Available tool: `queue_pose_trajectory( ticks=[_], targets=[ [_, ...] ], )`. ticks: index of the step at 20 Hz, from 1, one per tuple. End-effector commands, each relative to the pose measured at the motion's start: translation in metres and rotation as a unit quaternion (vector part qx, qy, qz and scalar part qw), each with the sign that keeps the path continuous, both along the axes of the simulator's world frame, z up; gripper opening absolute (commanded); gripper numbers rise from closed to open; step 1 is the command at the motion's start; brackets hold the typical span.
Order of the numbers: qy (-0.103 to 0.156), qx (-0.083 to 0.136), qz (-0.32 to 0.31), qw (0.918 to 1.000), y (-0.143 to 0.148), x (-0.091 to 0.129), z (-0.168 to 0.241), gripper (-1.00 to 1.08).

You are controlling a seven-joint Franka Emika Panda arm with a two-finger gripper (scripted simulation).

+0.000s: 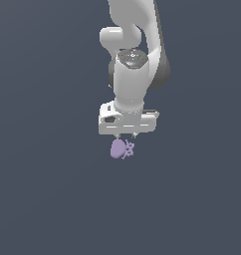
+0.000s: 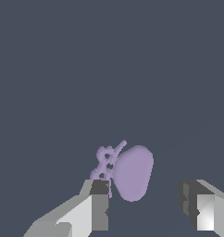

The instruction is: Pick up the object and move it to a goal position.

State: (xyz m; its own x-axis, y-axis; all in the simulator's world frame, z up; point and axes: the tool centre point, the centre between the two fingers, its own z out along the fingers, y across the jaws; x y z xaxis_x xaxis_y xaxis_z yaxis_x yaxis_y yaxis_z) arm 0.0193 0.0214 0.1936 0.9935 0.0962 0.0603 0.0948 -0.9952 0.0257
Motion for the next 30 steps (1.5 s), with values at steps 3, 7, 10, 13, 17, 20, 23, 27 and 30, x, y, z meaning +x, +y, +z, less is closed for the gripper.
queue_pose_trajectory(
  ticks=[3,7,10,13,17,20,23,27,30],
  targets=[
    [0.01,-0.006,-0.005,0.9999,0.003,0.001,-0.006,0.28],
    [0.025,-0.017,-0.015,0.9994,0.008,0.001,-0.017,0.28],
    [0.041,-0.03,-0.025,0.9984,0.012,0.002,-0.028,0.28],
    [0.06,-0.049,-0.038,0.9963,0.018,0.002,-0.041,0.28],
    [0.086,-0.085,-0.06,0.9909,0.026,0.002,-0.063,0.28],
    [0.103,-0.118,-0.079,0.9846,0.031,0.001,-0.079,0.28],
    [0.116,-0.154,-0.097,0.9765,0.036,0.0,-0.095,0.28],
    [0.126,-0.205,-0.121,0.963,0.042,-0.002,-0.114,0.28],
    [0.128,-0.24,-0.136,0.9526,0.046,-0.004,-0.124,0.28]
  ],
)
